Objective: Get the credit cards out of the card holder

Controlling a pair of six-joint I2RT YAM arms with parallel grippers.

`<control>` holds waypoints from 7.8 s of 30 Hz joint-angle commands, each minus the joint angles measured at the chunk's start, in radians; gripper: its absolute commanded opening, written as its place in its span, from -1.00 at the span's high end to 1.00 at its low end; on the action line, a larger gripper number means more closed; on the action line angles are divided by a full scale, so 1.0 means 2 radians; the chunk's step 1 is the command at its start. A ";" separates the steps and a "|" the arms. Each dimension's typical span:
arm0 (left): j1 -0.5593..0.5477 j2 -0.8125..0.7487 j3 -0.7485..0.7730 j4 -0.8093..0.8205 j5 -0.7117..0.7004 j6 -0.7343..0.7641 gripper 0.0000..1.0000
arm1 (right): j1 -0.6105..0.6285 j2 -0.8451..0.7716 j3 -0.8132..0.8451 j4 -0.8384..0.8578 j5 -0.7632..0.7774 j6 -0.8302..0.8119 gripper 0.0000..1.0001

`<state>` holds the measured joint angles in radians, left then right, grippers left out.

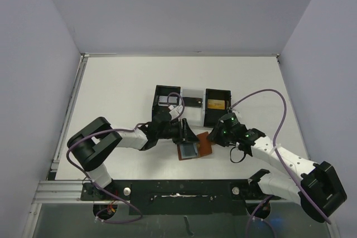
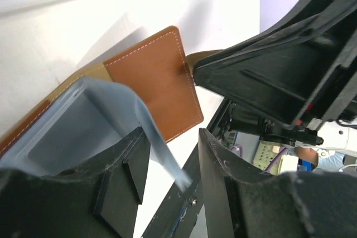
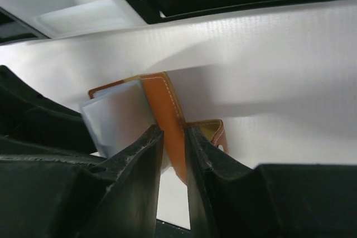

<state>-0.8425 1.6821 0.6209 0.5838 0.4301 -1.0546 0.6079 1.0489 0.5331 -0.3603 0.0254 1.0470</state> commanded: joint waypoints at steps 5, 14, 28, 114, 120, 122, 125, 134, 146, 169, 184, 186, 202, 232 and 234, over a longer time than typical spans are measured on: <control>-0.002 0.042 0.033 0.076 0.038 -0.007 0.24 | -0.006 0.040 -0.023 0.022 -0.034 -0.008 0.57; -0.016 0.062 0.037 0.041 0.024 -0.002 0.25 | -0.007 0.008 -0.062 0.074 -0.065 0.018 0.63; -0.029 0.029 0.043 -0.081 -0.046 0.053 0.56 | -0.008 -0.030 0.001 0.058 -0.084 0.001 0.72; 0.027 -0.381 -0.126 -0.220 -0.238 0.039 -0.30 | 0.116 0.250 0.106 0.113 -0.050 -0.032 0.09; 0.028 -0.354 -0.140 -0.193 -0.205 0.026 -0.27 | 0.112 0.249 0.102 0.085 -0.029 -0.028 0.12; 0.027 -0.361 -0.142 -0.205 -0.221 0.013 -0.24 | 0.118 0.253 0.120 0.049 -0.005 -0.030 -0.10; 0.028 -0.388 -0.154 -0.234 -0.258 -0.017 -0.24 | 0.132 0.258 0.136 0.027 0.021 -0.039 -0.15; 0.031 -0.445 -0.150 -0.324 -0.320 -0.026 -0.29 | 0.169 0.311 0.218 -0.059 0.092 -0.052 -0.33; 0.034 -0.427 -0.136 -0.322 -0.310 -0.007 -0.30 | 0.188 0.358 0.269 -0.120 0.127 -0.041 -0.11; 0.034 -0.421 -0.134 -0.308 -0.296 0.006 -0.30 | 0.185 0.367 0.279 -0.126 0.130 -0.043 -0.35; 0.034 -0.403 -0.139 -0.256 -0.257 0.015 -0.29 | 0.168 0.316 0.214 -0.011 0.049 -0.052 0.00; 0.034 -0.394 -0.141 -0.238 -0.241 0.019 -0.30 | 0.158 0.300 0.189 0.031 0.020 -0.047 -0.01; 0.033 -0.302 -0.165 -0.089 -0.131 0.019 -0.22 | 0.131 0.269 0.129 0.087 -0.017 -0.029 -0.02; 0.031 -0.171 -0.159 0.019 -0.052 -0.004 0.14 | 0.116 0.236 0.097 0.127 -0.041 -0.007 -0.01; 0.028 -0.162 -0.153 0.008 -0.053 0.006 0.14 | 0.116 0.234 0.098 0.126 -0.041 -0.008 -0.01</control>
<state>-0.7818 1.3346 0.2691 0.5766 0.3016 -1.0767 0.8383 1.5421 0.7406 -0.1219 -0.0364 1.0191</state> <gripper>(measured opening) 0.434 0.556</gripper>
